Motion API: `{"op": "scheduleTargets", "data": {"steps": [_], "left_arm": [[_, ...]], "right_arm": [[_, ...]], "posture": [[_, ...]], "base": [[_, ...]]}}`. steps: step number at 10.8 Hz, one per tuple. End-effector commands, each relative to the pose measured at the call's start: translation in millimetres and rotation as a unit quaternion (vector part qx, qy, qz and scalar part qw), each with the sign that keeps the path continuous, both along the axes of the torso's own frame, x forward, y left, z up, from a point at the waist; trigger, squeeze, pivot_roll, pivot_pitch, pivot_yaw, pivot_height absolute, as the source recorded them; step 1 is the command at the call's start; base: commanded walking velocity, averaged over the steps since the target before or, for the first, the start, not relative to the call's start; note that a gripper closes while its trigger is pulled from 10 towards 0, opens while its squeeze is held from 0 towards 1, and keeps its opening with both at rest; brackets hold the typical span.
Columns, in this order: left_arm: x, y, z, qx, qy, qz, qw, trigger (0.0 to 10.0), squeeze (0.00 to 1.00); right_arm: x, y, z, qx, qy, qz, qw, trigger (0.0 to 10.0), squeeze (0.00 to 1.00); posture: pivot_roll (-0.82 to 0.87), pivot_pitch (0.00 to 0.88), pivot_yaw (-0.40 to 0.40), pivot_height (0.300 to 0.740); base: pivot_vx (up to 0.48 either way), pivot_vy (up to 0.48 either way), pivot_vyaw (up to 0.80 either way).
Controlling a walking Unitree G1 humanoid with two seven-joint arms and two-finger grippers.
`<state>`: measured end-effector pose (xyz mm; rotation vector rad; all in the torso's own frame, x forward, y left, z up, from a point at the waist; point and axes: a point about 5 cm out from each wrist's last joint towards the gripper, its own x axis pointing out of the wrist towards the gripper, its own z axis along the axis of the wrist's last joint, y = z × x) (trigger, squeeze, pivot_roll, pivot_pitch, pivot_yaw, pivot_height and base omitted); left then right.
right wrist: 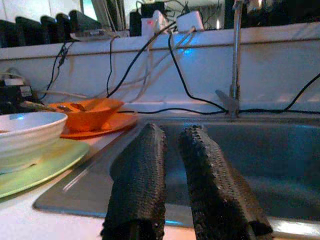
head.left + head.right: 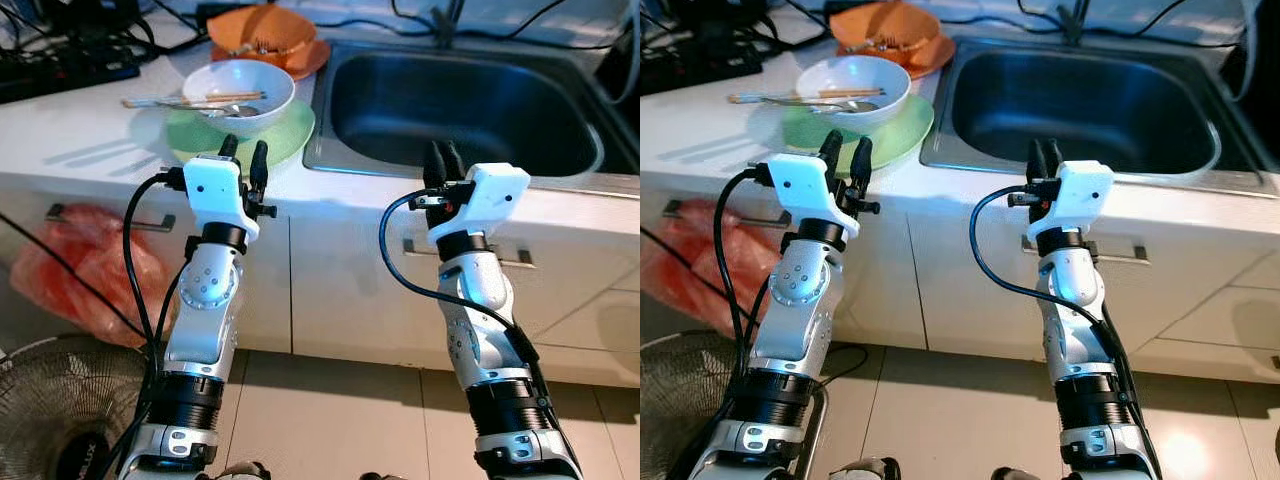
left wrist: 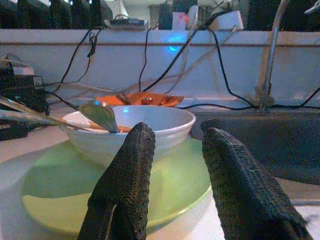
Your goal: Kitchen organization
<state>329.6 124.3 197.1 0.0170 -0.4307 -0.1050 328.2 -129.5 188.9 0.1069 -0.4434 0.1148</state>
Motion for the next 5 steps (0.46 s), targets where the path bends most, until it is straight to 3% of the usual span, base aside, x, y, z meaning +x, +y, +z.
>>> {"op": "scheduleTargets", "data": {"steps": [1,5], "left_arm": [[0.6,-1.5,0.8,0.004,0.001,-0.002,1.0,10.0,0.0],[0.3,-3.5,-0.1,0.006,0.003,-0.008,1.0,10.0,0.0]], "right_arm": [[0.7,-1.1,1.3,0.006,-0.003,-0.002,1.0,10.0,0.0],[0.2,-2.2,-0.4,0.01,-0.001,-0.005,1.0,10.0,0.0]], "posture": [[0.09,0.114,-0.009,0.74],[0.09,0.119,-0.007,0.74]], "base": [[0.337,0.0,0.0],[0.336,0.0,0.0]]}}
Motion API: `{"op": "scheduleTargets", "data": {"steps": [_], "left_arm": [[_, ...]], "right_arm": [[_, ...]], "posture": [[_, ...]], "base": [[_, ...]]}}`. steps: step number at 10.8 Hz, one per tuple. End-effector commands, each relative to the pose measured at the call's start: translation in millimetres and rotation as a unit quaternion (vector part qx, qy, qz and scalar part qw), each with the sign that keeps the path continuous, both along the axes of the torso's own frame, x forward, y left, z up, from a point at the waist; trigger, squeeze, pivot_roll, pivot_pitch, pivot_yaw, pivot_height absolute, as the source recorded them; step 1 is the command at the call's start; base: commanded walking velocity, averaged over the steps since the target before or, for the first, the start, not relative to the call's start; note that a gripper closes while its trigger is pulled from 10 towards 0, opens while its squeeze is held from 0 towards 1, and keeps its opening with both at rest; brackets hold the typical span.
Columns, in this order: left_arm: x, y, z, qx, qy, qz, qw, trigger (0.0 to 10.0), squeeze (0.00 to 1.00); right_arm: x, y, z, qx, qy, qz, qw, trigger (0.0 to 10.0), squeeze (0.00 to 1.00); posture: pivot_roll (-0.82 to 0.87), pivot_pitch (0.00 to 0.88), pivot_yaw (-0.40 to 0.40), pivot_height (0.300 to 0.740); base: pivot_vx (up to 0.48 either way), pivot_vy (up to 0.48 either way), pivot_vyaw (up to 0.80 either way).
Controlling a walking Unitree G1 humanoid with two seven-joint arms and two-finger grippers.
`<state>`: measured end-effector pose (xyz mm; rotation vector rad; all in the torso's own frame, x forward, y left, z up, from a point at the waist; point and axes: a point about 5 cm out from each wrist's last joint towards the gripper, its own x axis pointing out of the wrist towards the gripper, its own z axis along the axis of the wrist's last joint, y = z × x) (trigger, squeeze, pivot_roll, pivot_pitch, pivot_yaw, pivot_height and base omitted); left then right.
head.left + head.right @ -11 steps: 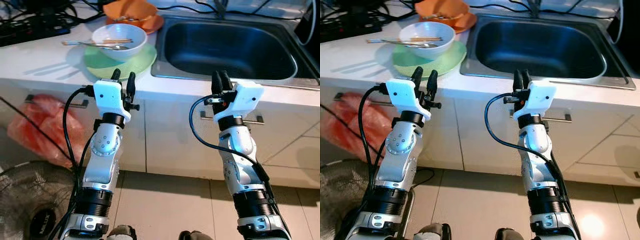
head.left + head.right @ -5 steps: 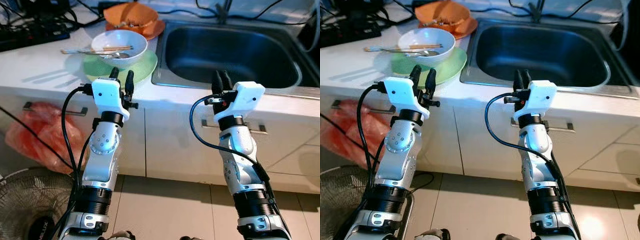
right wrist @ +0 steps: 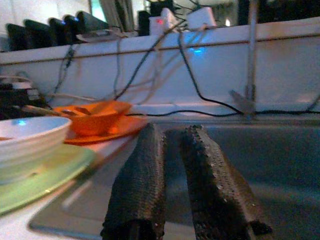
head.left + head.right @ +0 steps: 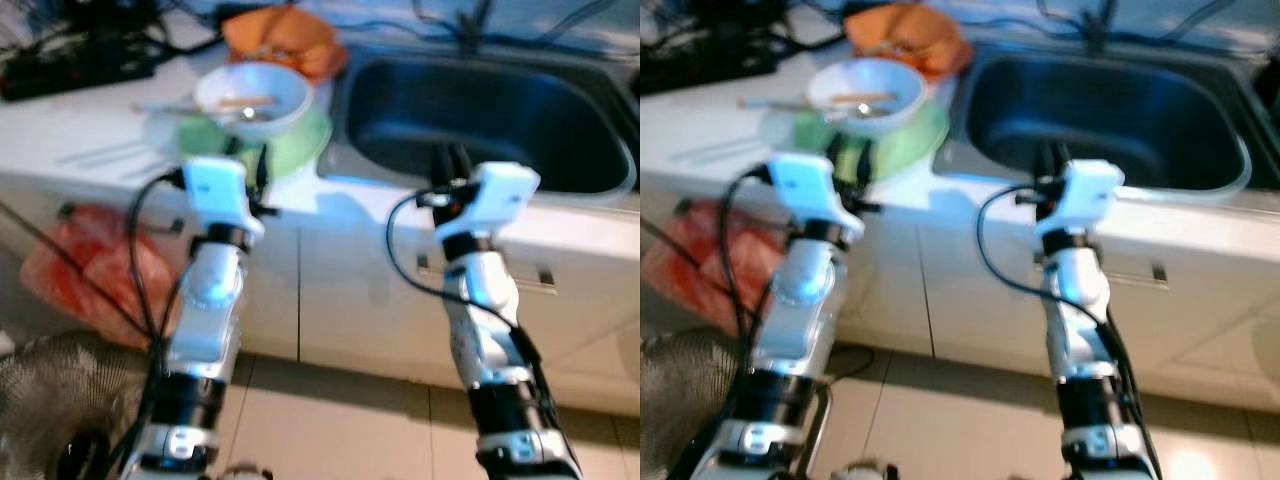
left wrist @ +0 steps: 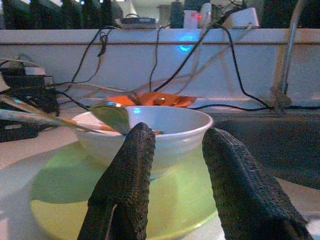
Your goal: Kitchen organization
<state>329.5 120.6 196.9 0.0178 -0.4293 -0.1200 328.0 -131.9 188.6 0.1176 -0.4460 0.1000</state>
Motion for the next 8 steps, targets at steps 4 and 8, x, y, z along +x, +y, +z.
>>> {"op": "scheduleTargets", "data": {"steps": [4,8], "left_arm": [[-0.2,-1.1,-1.5,0.004,0.005,-0.004,1.0,10.0,0.0],[-0.8,-3.3,-3.2,0.006,0.008,-0.01,1.0,10.0,0.0]], "right_arm": [[1.2,-0.4,-2.7,0.008,0.007,-0.001,1.0,10.0,0.0],[0.8,0.5,-2.0,0.003,0.002,0.001,1.0,10.0,0.0]], "posture": [[0.09,0.12,-0.01,0.74],[0.09,0.125,-0.01,0.74]], "base": [[0.352,0.0,0.0],[0.355,0.0,-0.11]]}}
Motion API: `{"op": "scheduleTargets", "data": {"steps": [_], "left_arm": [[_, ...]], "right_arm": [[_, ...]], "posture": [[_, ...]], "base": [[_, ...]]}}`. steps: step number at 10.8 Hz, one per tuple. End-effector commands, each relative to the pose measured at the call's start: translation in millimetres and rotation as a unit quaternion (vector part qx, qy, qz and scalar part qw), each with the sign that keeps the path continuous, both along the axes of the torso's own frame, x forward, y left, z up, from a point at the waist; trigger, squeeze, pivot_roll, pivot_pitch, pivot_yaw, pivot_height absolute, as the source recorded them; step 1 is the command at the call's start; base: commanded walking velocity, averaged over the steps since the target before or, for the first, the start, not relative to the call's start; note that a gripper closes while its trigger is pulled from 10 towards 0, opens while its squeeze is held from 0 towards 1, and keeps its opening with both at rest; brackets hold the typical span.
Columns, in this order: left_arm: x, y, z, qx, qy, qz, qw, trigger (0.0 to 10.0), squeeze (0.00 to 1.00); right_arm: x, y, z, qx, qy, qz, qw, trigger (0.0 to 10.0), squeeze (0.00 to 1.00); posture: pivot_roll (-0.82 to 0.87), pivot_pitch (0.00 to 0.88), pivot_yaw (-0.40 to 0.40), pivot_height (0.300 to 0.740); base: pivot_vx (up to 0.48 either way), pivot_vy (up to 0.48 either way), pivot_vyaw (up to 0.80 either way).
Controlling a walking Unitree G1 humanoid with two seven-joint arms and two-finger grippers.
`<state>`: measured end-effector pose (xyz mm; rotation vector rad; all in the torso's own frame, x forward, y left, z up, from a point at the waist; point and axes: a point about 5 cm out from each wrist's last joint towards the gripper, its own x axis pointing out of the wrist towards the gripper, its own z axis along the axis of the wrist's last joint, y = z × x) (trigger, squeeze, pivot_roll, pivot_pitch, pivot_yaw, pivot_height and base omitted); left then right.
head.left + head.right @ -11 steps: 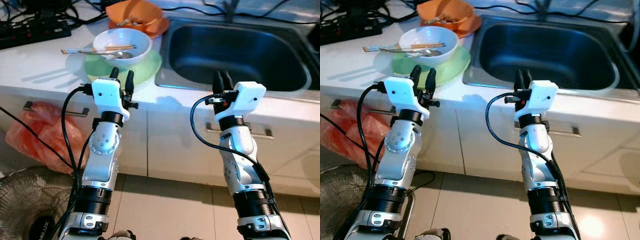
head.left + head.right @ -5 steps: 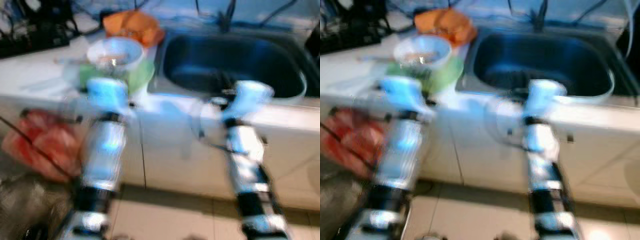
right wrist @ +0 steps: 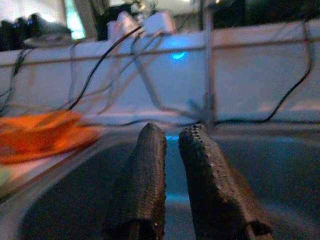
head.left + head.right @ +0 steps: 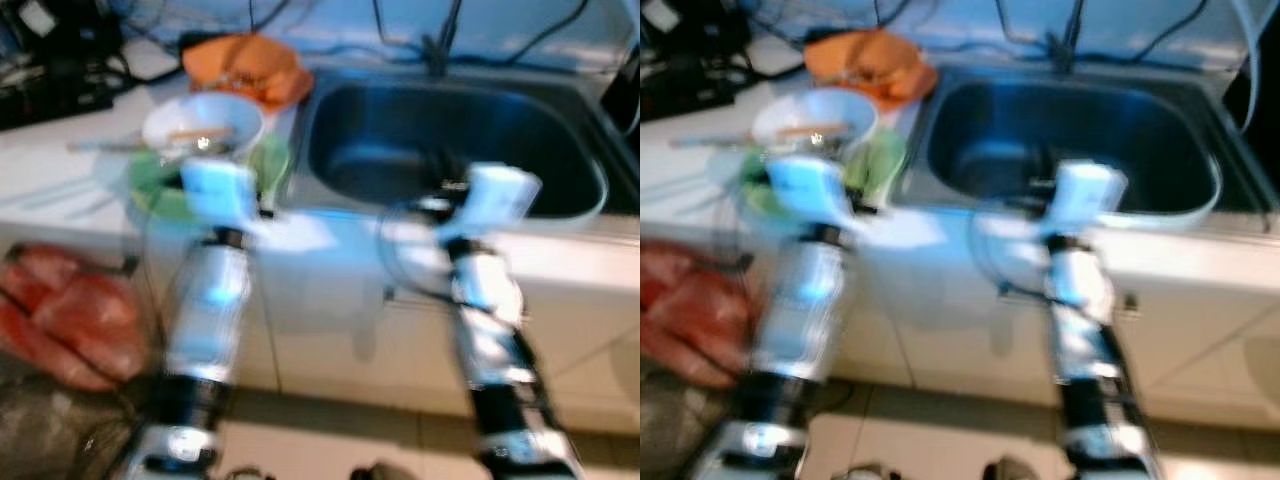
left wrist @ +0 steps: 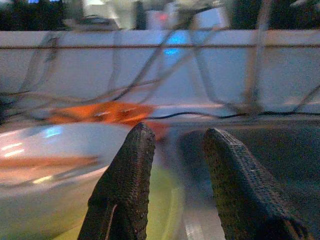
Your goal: Kitchen organization
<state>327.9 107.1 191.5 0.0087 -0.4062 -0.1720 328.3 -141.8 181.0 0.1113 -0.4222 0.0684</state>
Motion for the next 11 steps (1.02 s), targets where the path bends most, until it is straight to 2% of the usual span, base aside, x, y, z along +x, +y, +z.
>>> {"op": "scheduleTargets", "data": {"steps": [1,4,11], "left_arm": [[0.2,8.6,2,0.006,-0.004,0.009,1.0,10.0,0.0],[-3.0,-0.4,1,0.018,-0.01,-0.022,1.0,10.0,0.0],[-3.2,-2.6,0,0.043,-0.009,-0.022,0.999,10.0,0.0]], "right_arm": [[0.6,10.5,5,0.003,-0.011,0.017,1.0,10.0,0.0],[0.3,11.8,5,0.004,-0.011,0.018,1.0,10.0,0.0],[0.5,11.7,3,0.004,-0.007,0.017,1.0,10.0,0.0]], "posture": [[0.1,0.124,-0.01,0.74],[0.09,0.124,-0.009,0.74],[0.1,0.127,-0.009,0.74]], "base": [[0.0,0.0,0.0],[0.0,0.0,0.0],[0.0,0.0,0.0]]}}
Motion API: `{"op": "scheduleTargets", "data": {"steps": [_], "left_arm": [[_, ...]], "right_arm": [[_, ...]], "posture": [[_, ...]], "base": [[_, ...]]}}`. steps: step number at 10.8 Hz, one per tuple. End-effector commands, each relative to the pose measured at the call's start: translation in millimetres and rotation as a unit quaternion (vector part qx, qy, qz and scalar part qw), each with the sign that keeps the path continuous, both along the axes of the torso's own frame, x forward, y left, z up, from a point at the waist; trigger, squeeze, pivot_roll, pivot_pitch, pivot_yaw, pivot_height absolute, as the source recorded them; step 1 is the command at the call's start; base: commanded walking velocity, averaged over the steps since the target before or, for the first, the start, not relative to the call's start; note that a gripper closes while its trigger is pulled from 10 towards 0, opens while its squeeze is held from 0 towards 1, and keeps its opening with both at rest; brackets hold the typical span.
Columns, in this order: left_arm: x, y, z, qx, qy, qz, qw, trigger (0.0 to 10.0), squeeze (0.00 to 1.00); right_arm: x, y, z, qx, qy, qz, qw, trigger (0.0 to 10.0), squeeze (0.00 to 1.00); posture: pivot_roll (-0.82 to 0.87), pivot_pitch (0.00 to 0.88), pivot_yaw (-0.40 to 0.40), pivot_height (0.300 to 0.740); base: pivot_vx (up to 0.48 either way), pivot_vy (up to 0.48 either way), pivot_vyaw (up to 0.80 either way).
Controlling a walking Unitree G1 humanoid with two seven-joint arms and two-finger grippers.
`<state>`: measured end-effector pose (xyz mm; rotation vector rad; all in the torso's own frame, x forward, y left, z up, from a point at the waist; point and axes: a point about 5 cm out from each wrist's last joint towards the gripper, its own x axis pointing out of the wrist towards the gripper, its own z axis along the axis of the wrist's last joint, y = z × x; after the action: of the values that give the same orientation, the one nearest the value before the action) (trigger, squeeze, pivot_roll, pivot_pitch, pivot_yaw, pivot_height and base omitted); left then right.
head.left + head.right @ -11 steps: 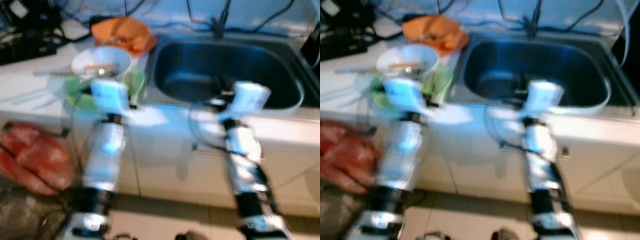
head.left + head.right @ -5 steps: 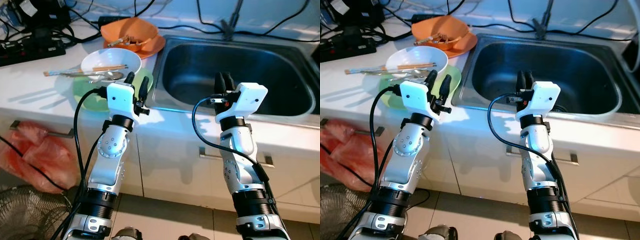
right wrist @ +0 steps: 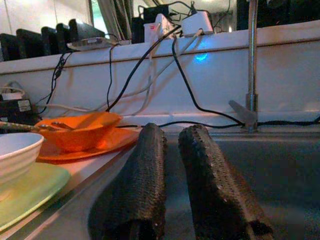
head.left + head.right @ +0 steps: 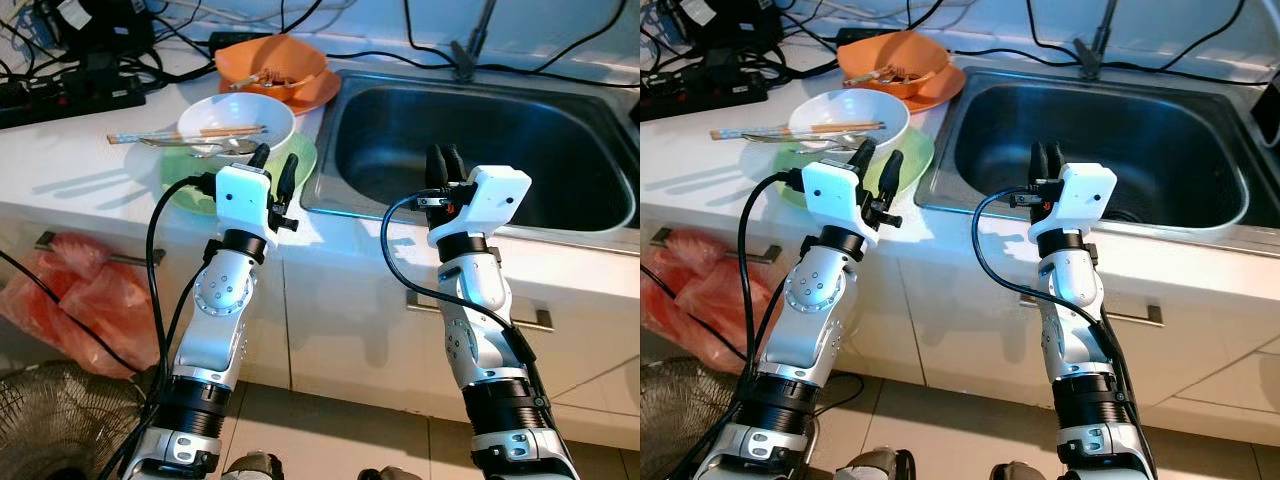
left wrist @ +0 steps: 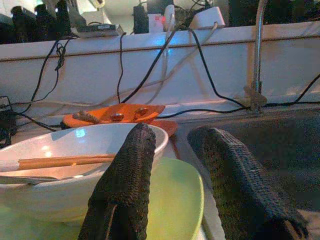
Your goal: Kitchen organization
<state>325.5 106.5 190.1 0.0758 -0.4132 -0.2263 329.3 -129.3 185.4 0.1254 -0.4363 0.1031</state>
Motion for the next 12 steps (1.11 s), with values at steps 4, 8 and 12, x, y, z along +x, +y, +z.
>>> {"op": "scheduleTargets", "data": {"steps": [4,8,12], "left_arm": [[-4.0,-8.1,13,0.05,-0.039,-0.007,0.998,10.0,0.0],[-5.4,-8.1,43,0.061,-0.103,0.008,0.993,10.0,0.0],[-3.2,-4.9,48,0.059,-0.114,0.025,0.991,10.0,0.0]], "right_arm": [[0.0,0.2,-3,0.0,0.003,0.0,1.0,10.0,0.0],[1.0,0.0,-2,0.002,0.002,0.0,1.0,10.0,0.0],[7.9,-6.4,8,-0.004,-0.015,-0.004,1.0,10.0,0.0]], "posture": [[0.1,0.13,-0.012,0.74],[0.1,0.118,-0.014,0.74],[0.1,0.07,-0.027,0.74]], "base": [[0.0,0.0,0.0],[0.0,0.0,0.0],[0.0,0.0,0.0]]}}
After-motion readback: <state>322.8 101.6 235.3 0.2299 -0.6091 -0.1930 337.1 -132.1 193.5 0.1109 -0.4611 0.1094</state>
